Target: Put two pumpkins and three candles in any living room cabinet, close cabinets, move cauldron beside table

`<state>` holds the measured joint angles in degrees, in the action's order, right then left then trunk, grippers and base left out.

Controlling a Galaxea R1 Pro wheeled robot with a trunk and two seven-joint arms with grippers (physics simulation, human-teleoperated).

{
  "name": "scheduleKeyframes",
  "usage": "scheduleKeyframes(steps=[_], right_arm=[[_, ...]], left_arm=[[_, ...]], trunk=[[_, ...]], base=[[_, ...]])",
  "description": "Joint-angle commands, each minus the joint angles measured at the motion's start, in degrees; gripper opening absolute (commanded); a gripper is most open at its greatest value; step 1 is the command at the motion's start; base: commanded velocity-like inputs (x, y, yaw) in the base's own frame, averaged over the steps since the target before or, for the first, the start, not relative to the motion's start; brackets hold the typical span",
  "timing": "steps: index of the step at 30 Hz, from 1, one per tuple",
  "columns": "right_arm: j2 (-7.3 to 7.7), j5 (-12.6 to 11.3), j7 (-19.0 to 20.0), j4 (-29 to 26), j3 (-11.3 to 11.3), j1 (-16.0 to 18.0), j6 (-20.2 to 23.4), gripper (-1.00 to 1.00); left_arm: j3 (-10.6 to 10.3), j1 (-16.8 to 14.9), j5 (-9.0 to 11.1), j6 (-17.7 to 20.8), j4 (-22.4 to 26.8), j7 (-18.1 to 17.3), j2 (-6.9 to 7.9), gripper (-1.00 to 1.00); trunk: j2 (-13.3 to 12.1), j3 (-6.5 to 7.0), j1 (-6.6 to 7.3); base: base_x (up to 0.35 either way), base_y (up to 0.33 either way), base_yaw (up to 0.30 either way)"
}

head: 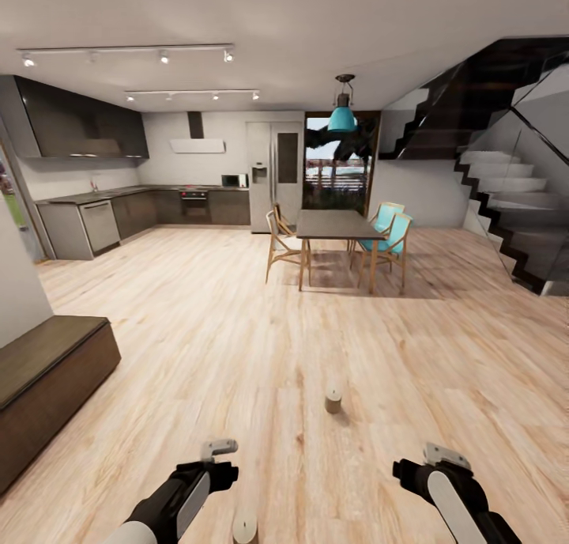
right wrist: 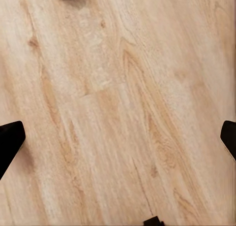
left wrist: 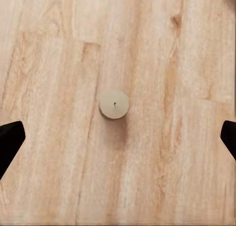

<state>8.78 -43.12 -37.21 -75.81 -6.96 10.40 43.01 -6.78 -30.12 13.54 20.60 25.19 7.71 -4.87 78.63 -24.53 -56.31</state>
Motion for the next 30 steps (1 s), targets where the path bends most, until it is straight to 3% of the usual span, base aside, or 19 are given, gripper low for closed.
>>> scheduleKeyframes(steps=[1, 9, 30], right_arm=[[0.04, -0.55, -0.59, -0.06, -0.18, 0.05, 0.03, 1.0], [-0.07, -0.48, -0.59, -0.12, -2.16, 0.06, 0.05, 1.0], [-0.07, -0.56, -0.59, -0.25, -2.62, 0.06, 0.05, 1.0]], left_arm=[[-0.42, -0.02, 0.61, 0.59, 0.12, 0.66, 0.01, 1.0], [-0.42, -0.02, 0.67, 1.73, 0.18, 1.1, -0.12, 1.0], [-0.42, -0.02, 0.62, 2.56, 0.18, 1.87, -0.11, 1.0]], trunk=[[0.04, -0.07, 0.0], [0.04, -0.07, 0.0], [0.04, -0.07, 0.0]], base=[[0.0, -0.324, 0.0], [0.093, -0.217, 0.0], [0.118, -0.007, 0.0]])
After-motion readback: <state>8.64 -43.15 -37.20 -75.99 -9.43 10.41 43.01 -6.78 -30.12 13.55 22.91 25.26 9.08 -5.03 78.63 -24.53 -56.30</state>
